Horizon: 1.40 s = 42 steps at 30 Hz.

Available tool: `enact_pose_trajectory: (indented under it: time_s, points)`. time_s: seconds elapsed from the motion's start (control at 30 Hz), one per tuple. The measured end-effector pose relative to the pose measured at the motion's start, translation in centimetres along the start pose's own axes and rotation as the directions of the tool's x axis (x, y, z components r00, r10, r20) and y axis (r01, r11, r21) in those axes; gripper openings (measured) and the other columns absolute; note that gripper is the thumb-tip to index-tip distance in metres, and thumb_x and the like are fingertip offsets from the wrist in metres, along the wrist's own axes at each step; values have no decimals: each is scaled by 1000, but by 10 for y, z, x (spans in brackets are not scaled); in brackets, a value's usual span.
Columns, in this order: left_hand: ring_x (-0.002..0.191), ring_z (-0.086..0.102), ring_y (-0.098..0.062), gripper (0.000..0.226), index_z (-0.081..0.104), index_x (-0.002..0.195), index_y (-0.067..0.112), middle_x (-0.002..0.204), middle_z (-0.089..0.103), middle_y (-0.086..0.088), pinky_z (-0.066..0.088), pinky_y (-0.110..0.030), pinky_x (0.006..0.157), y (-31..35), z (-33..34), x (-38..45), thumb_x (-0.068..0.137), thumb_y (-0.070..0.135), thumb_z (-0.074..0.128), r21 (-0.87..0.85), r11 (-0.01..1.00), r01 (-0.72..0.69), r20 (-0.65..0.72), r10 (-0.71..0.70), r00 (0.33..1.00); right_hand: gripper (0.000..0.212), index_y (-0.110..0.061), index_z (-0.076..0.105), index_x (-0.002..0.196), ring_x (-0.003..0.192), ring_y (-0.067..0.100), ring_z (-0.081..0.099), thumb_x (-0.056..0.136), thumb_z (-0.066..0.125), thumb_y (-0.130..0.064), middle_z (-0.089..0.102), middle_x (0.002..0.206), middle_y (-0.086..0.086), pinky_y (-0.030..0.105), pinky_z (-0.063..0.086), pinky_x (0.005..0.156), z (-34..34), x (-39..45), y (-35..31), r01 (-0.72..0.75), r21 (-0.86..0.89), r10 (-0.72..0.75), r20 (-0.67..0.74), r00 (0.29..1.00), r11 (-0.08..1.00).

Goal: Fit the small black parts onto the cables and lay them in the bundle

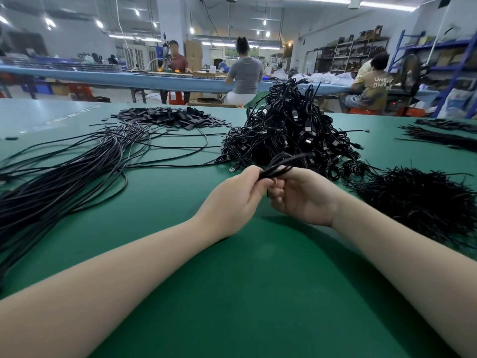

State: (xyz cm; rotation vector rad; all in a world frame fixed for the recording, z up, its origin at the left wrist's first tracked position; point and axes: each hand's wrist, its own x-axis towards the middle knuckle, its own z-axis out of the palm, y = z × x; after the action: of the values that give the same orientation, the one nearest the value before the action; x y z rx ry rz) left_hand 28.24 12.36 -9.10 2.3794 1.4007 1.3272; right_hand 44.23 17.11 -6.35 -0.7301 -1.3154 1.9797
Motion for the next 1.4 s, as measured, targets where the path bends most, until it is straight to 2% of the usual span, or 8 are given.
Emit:
enact_pose_trajectory:
  time_s: [0.1,0.2,0.7,0.87,1.0,1.13,1.27,1.4]
  points:
    - [59,50,7,8,45,99,21,63,53,20,33,-14,57,-8,2,5,102,28,42,-155,980,124,-73,-137,988,7,-17,55,79,52,9,53,80,61,-20,56,60,-4,21,41,57,11,6,12,70,28,-68,-75,995,997]
    - [55,48,5,5,39,106,27,62,52,17,35,-21,59,-15,3,9,102,30,40,-300,925,233,-56,-261,964,16,-16,54,78,54,12,56,93,55,-16,59,60,-4,22,43,57,18,8,20,147,-22,-149,-156,976,989]
    - [44,34,1,12,37,92,20,55,38,15,29,-11,42,-15,0,15,104,22,36,-639,684,351,119,-363,924,6,-17,76,78,55,6,57,83,73,-15,70,69,-1,18,47,54,22,5,22,301,-394,-413,-239,879,868]
    - [42,35,-4,20,38,88,16,49,40,10,31,-15,42,-9,1,14,105,26,33,-616,674,408,165,-396,903,8,-19,74,75,56,-2,57,83,73,-19,69,65,-7,14,44,57,19,7,19,300,-836,-706,-138,695,459]
    - [44,50,-17,29,43,79,12,52,55,-1,40,-20,44,-7,-3,13,103,29,37,-562,681,470,159,-469,869,6,-15,73,78,67,3,59,84,71,-14,65,68,-13,11,44,61,22,3,21,269,-943,-789,12,614,195]
    - [49,57,-14,39,59,66,11,55,64,1,45,-19,51,-6,-6,13,100,17,41,-580,680,449,156,-447,881,7,-11,70,82,74,15,59,85,64,-10,66,78,-1,33,49,70,14,2,17,182,-982,-789,75,610,47]
    - [87,49,5,42,68,63,36,81,59,20,38,-18,82,-5,-4,10,94,16,50,-382,877,292,-22,-324,946,7,-5,66,81,75,30,56,85,61,-6,63,80,9,42,47,63,5,-3,16,130,-982,-752,186,632,-134]
    - [126,38,-6,29,67,75,40,119,49,15,23,-26,109,-6,-5,8,90,22,50,-284,938,198,-95,-233,968,11,-10,71,83,76,30,61,80,63,-2,66,83,9,42,51,66,4,-1,18,174,-983,-750,164,641,-67]
